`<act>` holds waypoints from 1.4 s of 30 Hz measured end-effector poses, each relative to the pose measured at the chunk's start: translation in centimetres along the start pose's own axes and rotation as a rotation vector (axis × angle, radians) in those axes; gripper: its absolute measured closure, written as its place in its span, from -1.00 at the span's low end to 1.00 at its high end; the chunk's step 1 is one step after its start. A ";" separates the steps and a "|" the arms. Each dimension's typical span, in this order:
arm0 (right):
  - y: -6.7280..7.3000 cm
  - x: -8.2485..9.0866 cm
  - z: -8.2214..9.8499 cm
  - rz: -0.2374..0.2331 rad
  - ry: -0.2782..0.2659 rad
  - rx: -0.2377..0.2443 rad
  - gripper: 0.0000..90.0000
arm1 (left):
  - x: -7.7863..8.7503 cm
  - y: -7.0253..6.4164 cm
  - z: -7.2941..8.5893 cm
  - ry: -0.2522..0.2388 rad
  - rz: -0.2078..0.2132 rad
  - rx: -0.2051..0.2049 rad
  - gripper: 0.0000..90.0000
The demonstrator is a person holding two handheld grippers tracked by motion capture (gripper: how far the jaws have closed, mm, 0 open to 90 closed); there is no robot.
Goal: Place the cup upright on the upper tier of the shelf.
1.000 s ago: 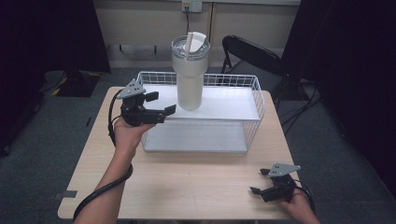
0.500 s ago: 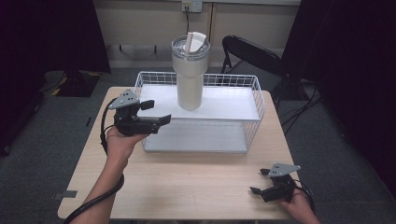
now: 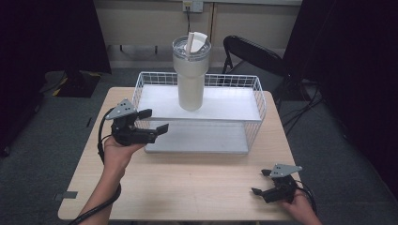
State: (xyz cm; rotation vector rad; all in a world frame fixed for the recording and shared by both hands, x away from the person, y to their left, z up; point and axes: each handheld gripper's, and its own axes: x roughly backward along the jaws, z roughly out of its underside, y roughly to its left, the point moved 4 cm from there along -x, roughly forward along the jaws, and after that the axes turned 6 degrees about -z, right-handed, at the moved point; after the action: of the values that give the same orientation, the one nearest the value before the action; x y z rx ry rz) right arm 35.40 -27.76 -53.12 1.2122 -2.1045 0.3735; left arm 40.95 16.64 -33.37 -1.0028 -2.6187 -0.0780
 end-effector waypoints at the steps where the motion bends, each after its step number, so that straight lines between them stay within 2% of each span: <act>1: 0.0 0.0 0.0 0.000 0.000 0.000 -0.71 | 0.1 0.0 0.2 -0.001 0.000 -0.001 -0.69; 7: 0.0 0.0 0.0 0.000 0.000 0.000 -0.71 | 0.3 -0.3 1.2 0.009 0.011 -0.012 -0.69; 14: 0.0 0.0 0.0 0.000 0.000 0.000 -0.71 | 0.7 -0.2 2.5 0.013 0.012 0.009 -0.69; 19: 0.0 0.0 0.0 0.000 0.000 0.000 -0.71 | 0.7 0.0 3.7 0.024 0.008 0.001 -0.69; 42: 0.0 0.0 0.0 0.000 0.000 0.000 -0.71 | 0.0 0.1 10.3 0.063 0.010 0.071 -0.70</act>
State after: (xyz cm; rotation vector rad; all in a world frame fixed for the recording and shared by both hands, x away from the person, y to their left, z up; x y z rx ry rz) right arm 35.40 -27.76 -53.12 1.2121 -2.1046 0.3733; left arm 38.00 18.44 -43.06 -0.9733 -2.5403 -0.0139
